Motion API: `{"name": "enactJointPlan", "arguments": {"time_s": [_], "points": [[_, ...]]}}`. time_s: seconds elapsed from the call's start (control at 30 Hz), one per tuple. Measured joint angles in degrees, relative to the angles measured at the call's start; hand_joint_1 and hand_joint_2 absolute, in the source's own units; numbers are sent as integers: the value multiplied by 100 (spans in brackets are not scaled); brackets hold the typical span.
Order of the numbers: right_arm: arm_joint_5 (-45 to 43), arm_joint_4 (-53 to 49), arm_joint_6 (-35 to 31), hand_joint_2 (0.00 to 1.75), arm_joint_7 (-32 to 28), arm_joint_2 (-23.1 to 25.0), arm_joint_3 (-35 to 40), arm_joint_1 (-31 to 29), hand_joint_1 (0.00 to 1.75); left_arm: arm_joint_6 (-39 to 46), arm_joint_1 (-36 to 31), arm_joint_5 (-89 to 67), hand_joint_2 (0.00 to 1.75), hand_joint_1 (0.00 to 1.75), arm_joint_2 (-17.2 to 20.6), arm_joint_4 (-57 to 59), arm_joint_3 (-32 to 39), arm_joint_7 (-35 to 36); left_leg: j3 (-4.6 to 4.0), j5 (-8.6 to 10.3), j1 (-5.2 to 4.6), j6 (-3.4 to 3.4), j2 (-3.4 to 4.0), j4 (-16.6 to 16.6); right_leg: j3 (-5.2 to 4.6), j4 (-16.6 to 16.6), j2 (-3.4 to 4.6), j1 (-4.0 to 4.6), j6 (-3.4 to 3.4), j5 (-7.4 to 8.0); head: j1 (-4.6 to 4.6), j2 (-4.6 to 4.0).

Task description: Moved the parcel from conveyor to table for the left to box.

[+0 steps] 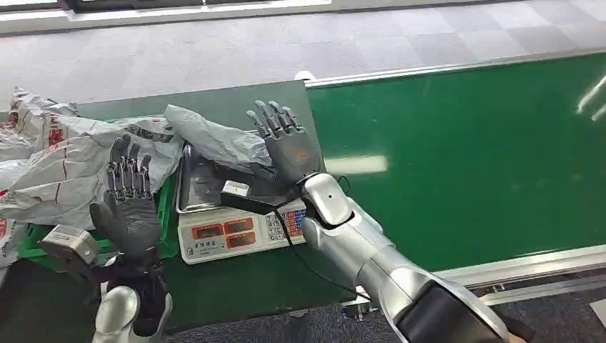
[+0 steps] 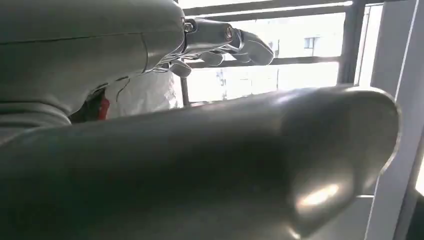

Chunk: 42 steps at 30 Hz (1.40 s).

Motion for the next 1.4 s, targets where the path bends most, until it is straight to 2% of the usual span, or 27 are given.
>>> {"name": "enactJointPlan", "arguments": {"time_s": [0.07,0.1,0.2,0.33,0.47,0.57,0.83,1.0,1.17,1.3,1.4], "points": [[-81,-51,-22,0,-75,-18,-53,61,0,2,0,-39,0,0,-9,0,0,-4,1,0,0,0,-1,0,0,0,0,1,0,0,-2,0],[-235,-195,-18,175,-208,-35,-116,160,0,4,2,-70,0,0,-13,0,0,-22,0,0,1,0,-2,0,0,0,-1,1,0,0,0,0],[-879,-1172,381,175,-599,-174,-258,750,0,59,10,-317,0,0,-15,-11,0,-68,1,-2,1,-2,-3,-1,1,-1,-2,2,-1,-3,-2,0],[-1666,-3049,1299,175,-640,-621,-271,1909,0,175,11,-632,0,0,-15,-72,11,-57,-6,-8,0,0,-16,-1,-1,-3,-15,1,-1,-9,-2,0],[-2250,-4412,1707,175,-975,-1019,-455,2804,0,234,14,-761,0,0,-7,-210,46,-39,-9,-17,-1,0,-12,-1,-1,-5,-14,-2,2,-13,0,0],[-3297,-5225,2390,175,-1296,-1240,-706,3365,0,280,24,-765,0,0,13,-282,77,-42,-8,-19,-2,2,-21,-1,3,-7,-19,-2,2,-15,0,0],[-4041,-6635,2726,175,-1683,-1639,-1689,4770,0,382,326,-773,0,0,138,-546,199,-116,-11,-22,-1,-1,-25,-1,3,-7,-24,-1,4,-19,-2,0],[-4168,-7233,2868,175,-2022,-1661,-2107,5348,0,503,415,-1445,0,0,166,-590,208,31,-10,-25,-1,0,-21,-2,4,-7,-21,-2,4,-21,0,0],[-4335,-7517,2983,175,-2083,-1659,-2262,5578,0,658,430,-2073,0,0,181,-586,186,160,-2,-25,-2,0,-16,-2,6,-8,-18,-1,4,-20,0,0],[-4483,-7595,3117,175,-2120,-1602,-2507,5703,0,883,200,-4538,0,0,317,-390,-42,1148,-3,-23,-2,0,-20,-1,8,-8,-24,-2,4,-19,0,0],[-4481,-7591,3337,175,-2096,-1530,-2592,5572,0,588,-305,-6194,0,0,464,128,-291,1704,-4,-14,-2,-2,-20,-1,10,-8,-23,-2,2,-10,0,0]]}}
